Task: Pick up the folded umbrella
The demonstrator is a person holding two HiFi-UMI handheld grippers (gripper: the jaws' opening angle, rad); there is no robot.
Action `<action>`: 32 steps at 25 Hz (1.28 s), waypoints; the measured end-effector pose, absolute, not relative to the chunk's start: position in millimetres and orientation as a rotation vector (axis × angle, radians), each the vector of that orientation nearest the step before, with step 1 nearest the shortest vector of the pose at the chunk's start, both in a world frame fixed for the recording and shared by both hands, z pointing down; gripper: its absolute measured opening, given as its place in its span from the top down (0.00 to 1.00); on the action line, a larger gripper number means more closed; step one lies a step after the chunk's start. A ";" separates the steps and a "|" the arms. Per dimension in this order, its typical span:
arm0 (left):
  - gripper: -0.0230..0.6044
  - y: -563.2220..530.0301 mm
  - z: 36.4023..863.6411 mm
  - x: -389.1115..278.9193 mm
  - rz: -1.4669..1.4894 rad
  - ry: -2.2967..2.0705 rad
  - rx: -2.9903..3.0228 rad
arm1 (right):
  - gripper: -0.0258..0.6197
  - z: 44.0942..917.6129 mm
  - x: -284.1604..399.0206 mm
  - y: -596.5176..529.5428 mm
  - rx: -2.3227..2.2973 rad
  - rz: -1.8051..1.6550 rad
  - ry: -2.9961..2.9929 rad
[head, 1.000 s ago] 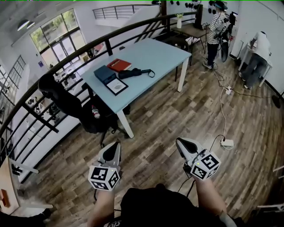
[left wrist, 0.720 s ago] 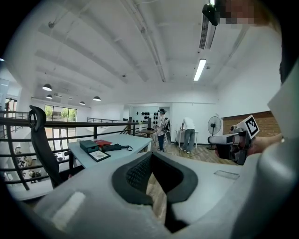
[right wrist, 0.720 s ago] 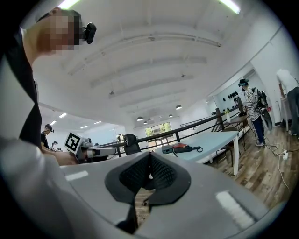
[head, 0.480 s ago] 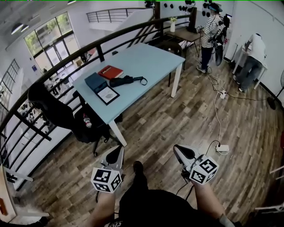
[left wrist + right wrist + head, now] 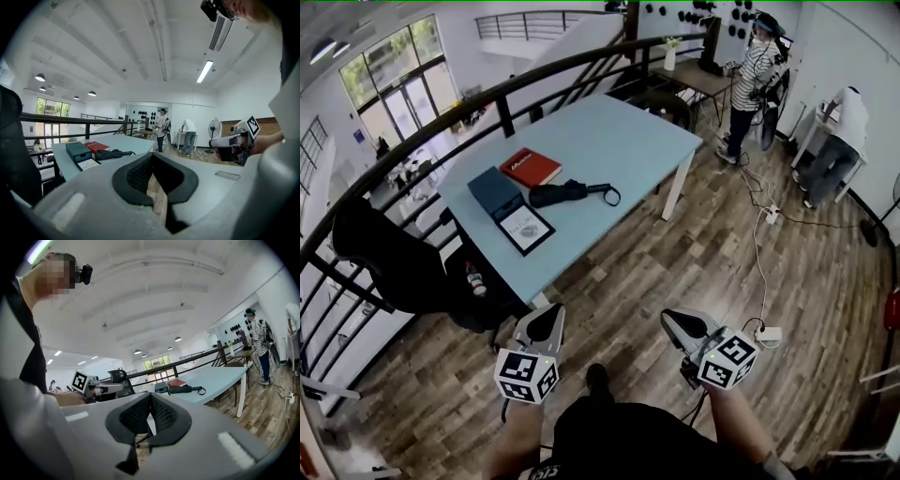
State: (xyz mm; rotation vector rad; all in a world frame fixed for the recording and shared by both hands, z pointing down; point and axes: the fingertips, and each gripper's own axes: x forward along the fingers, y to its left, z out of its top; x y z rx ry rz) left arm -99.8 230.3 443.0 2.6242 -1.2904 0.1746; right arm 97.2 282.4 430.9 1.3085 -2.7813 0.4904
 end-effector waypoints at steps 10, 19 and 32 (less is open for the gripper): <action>0.96 106.2 446.3 -135.6 0.193 -1.255 2.639 | 0.96 419.7 39.9 156.4 1.246 0.484 -2.802; 0.96 53.3 451.6 -130.6 0.230 -1.234 2.638 | 0.96 436.6 38.2 103.4 1.233 0.582 -2.809; 0.96 -89.7 459.3 -68.8 0.364 -1.245 2.618 | 0.96 447.6 82.3 -69.7 1.129 0.644 -2.936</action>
